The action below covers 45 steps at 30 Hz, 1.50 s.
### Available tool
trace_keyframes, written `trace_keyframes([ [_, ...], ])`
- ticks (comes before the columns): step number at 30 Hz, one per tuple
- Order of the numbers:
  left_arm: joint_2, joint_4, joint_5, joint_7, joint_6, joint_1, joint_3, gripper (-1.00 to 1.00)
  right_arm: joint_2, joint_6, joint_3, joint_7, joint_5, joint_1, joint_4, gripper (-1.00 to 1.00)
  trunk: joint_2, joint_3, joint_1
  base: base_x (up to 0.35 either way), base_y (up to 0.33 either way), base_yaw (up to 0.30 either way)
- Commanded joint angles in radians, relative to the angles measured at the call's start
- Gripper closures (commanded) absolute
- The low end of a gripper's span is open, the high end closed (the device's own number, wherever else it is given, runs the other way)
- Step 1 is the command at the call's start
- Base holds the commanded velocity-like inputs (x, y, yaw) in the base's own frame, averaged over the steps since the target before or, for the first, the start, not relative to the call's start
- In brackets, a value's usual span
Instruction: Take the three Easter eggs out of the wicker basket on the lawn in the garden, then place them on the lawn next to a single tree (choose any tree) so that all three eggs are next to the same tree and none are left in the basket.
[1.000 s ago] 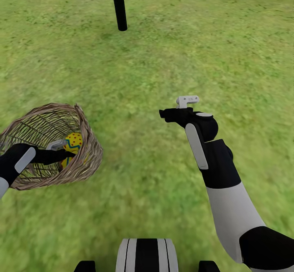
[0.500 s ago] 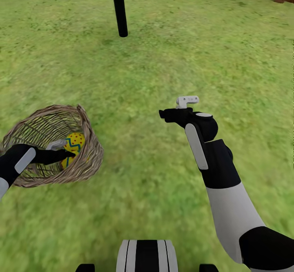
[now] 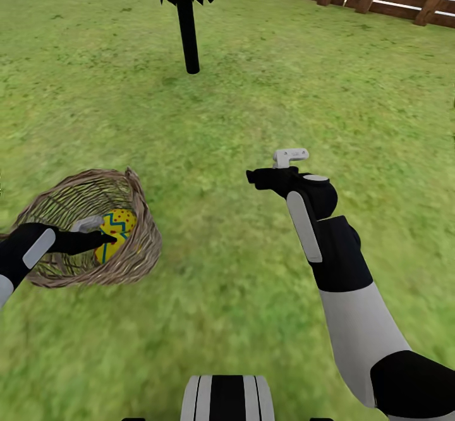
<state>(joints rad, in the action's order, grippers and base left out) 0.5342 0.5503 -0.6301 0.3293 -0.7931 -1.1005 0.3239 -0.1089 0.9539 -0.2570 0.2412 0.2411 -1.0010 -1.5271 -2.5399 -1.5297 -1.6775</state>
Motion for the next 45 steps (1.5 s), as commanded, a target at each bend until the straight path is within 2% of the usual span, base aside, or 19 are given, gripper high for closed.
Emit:
trace_keyframes([
  [1,0.001,0.000,0.003,0.004,0.000,-0.001,0.004,1.00,0.000,0.003,-0.001,0.010,0.010,0.000,-0.001,-1.00,0.000,-0.001,0.000,0.000,0.000,0.000],
  [29,0.002,0.000,0.003,0.005,0.015,-0.001,0.004,1.00,-0.002,0.002,-0.002,0.010,0.010,0.007,-0.001,-1.00,0.000,-0.001,0.000,-0.057,0.000,0.000],
  [34,0.001,0.002,0.003,0.005,0.015,0.013,0.004,1.00,-0.002,0.002,-0.002,0.010,0.011,0.008,-0.001,-1.00,0.000,-0.001,0.000,-0.002,0.000,0.000],
  [39,0.001,0.002,0.002,0.005,0.015,0.014,0.004,1.00,-0.002,0.002,-0.002,0.010,0.011,0.008,-0.001,-1.00,0.001,0.019,0.002,0.000,0.000,0.000],
  [43,0.001,0.003,0.002,0.005,0.015,0.014,0.004,1.00,-0.002,0.002,-0.002,0.010,0.011,0.011,-0.001,-1.00,0.001,0.019,0.002,0.000,0.000,0.000],
  [45,0.001,0.003,0.002,0.005,0.015,0.014,0.004,1.00,-0.002,0.002,-0.002,0.010,0.011,0.014,-0.001,-1.00,0.001,0.026,0.003,0.000,0.000,0.000],
])
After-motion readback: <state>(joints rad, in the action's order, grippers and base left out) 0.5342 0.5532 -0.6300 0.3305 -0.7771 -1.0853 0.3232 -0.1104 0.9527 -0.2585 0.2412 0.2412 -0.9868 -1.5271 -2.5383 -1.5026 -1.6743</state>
